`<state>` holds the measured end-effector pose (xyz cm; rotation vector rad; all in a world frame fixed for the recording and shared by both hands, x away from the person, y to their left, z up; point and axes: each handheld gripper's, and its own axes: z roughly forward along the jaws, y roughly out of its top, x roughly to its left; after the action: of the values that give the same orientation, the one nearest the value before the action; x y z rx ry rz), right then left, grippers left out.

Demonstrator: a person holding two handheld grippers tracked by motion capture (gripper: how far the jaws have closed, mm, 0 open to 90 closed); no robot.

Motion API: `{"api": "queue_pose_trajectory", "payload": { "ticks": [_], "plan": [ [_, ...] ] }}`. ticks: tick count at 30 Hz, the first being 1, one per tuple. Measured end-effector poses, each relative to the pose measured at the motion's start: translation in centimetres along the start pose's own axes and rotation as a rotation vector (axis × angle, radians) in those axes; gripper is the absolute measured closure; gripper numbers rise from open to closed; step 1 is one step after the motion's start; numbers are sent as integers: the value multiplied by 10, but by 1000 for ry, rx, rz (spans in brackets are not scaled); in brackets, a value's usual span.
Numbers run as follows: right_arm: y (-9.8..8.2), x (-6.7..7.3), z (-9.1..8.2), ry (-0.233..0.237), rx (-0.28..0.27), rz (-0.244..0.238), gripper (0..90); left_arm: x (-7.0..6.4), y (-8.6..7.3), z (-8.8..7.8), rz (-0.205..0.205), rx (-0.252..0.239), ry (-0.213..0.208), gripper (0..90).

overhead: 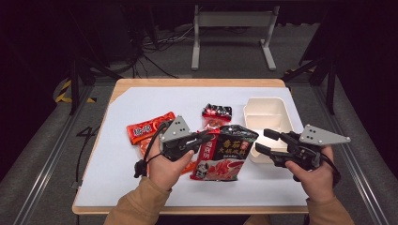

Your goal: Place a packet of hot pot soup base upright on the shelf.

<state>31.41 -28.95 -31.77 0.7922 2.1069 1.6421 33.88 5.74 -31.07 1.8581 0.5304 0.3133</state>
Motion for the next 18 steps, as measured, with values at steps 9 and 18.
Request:
{"api": "queue_pose_trajectory", "payload": {
  "ticks": [9,18],
  "plan": [
    [-8,2,27,42,63,16,351,-2,3,-7,11,-49,23,873],
    [-9,3,51,79,112,37,377,-4,4,-8,11,-65,25,872]
  ]
}}
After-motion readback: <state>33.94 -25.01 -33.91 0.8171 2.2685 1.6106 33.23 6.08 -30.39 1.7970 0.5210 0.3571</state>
